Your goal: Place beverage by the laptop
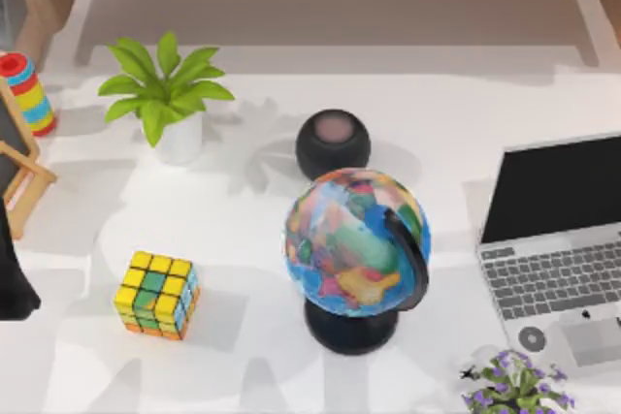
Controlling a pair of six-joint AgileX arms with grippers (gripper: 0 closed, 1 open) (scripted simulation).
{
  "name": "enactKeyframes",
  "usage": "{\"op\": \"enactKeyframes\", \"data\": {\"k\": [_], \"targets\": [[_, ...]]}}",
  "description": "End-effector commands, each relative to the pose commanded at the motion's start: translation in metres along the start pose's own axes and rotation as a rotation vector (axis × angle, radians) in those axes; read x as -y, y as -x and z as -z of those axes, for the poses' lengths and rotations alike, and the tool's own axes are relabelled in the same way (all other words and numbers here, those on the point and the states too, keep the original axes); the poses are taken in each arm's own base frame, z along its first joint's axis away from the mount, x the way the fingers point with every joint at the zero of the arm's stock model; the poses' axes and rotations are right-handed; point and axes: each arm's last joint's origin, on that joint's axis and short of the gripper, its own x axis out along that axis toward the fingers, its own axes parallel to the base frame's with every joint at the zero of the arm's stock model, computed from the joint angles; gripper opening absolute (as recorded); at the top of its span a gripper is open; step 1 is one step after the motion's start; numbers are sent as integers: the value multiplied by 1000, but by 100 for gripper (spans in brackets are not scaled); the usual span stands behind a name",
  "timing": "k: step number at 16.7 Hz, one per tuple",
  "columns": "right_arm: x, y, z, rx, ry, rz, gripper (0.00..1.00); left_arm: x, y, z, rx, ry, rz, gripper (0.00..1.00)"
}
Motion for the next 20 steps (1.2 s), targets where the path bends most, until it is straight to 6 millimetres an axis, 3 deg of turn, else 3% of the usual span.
{"op": "enactKeyframes", "data": {"k": [6,11,20], "targets": [[-2,-52,5,-11,-5,1,100,0,0,0,0,0,0,100],[-3,-56,5,-8,-4,-1,100,0,0,0,0,0,0,100],[-3,-56,5,-8,-4,-1,32,0,0,0,0,0,0,100]]}}
